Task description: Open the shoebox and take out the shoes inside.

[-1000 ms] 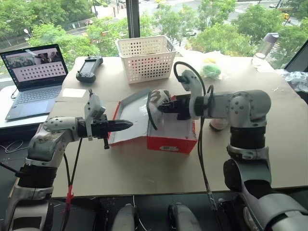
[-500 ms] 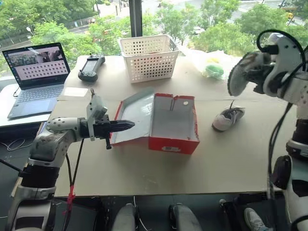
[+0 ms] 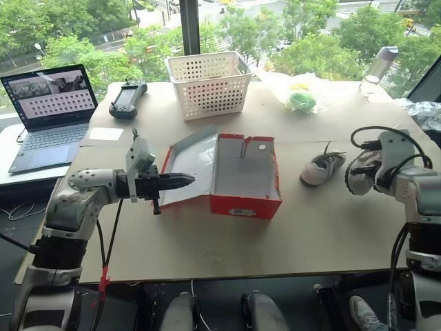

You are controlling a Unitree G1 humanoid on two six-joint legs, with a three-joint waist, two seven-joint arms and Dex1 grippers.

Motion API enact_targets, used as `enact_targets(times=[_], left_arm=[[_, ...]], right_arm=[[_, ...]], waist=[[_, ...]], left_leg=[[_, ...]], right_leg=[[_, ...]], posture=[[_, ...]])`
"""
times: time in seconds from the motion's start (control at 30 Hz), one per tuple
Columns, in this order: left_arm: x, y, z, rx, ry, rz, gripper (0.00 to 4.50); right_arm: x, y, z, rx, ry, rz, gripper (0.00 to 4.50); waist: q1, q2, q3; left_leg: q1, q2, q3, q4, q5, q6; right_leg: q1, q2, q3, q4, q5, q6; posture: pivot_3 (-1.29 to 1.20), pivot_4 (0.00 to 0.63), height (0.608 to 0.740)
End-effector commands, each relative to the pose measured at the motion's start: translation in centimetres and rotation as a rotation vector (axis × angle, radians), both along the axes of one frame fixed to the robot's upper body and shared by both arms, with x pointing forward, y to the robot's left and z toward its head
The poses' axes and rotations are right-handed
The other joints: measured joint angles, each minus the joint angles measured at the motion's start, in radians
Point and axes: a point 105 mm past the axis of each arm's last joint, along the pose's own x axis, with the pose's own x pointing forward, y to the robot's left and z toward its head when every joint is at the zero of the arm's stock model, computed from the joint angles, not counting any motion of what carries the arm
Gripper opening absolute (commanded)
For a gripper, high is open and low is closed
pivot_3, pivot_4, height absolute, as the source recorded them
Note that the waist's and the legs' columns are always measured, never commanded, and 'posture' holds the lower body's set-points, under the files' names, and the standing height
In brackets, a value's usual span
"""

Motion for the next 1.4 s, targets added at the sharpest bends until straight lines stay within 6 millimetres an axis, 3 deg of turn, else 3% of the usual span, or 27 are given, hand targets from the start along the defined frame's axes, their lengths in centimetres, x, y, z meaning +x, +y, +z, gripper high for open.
enact_targets(times=[0.03,0.3,0.63,0.83,1.07,1.17,1.27,1.4], left_arm=[[-0.5,-0.4,1.0,0.017,-0.067,-0.047,0.0],[-1.1,-1.1,2.2,-0.024,-0.108,-0.083,0.0],[-1.4,-1.2,2.5,-0.034,-0.127,-0.084,0.0],[-1.3,-1.1,2.4,-0.031,-0.127,-0.078,0.0],[-0.6,-0.6,2.5,-0.038,-0.132,-0.039,0.0],[0.4,0.5,2.6,-0.064,-0.139,0.053,0.0],[1.9,2.3,3.0,-0.111,-0.16,0.217,0.0],[3.8,5.4,3.9,-0.219,-0.21,0.49,0.0]], right_arm=[[-0.3,-0.6,0.9,0.0,-0.05,-0.031,0.02],[0.3,0.6,-0.1,0.075,-0.042,0.0,0.02],[0.8,-0.4,1.1,0.107,-0.106,-0.045,3.26],[0.9,-0.7,4.2,0.13,-0.198,-0.053,3.26],[0.3,-0.4,9.3,0.11,-0.305,0.008,3.26],[-0.4,2.2,12.1,0.183,-0.38,0.174,3.26],[-2.1,6.3,14.4,0.318,-0.488,0.437,3.26],[-6.5,11.2,14.3,0.302,-0.553,0.78,3.26]], waist=[[0.001,0.0,0.0],[0.003,0.0,0.0],[0.003,0.0,0.0],[0.003,0.0,0.0],[0.003,0.0,0.0],[0.002,0.0,0.0],[0.001,0.0,0.0],[0.005,0.0,0.0]], left_leg=[[0.0,0.0,0.0,0.0,0.0,0.0],[0.0,0.0,0.0,0.0,0.0,0.0],[0.0,0.0,0.0,0.0,0.0,0.0],[0.001,0.0,0.0,0.0,0.0,0.0],[0.001,0.0,0.0,0.0,0.0,0.0],[0.001,0.0,0.0,0.0,0.0,0.0],[0.002,0.001,-0.001,0.0,0.0,0.0],[0.002,0.001,-0.002,0.0,0.0,0.0]], right_leg=[[0.0,0.0,0.0,0.0,0.0,0.0],[0.001,0.0,0.0,0.0,0.0,0.0],[0.001,0.0,0.0,0.0,0.0,0.0],[0.001,0.0,0.0,0.0,0.0,0.0],[0.001,0.0,0.0,0.001,0.0,0.0],[0.001,0.001,0.0,0.001,0.0,0.0],[0.001,0.001,0.001,0.001,0.001,0.0],[0.002,0.001,0.0,0.001,0.001,-0.001]], posture=[[0.0,0.15,0.733],[0.0,0.15,0.733],[0.0,0.15,0.733],[0.0,0.15,0.733],[0.0,0.15,0.733],[0.0,0.15,0.733],[0.0,0.15,0.733],[0.0,0.15,0.733]])
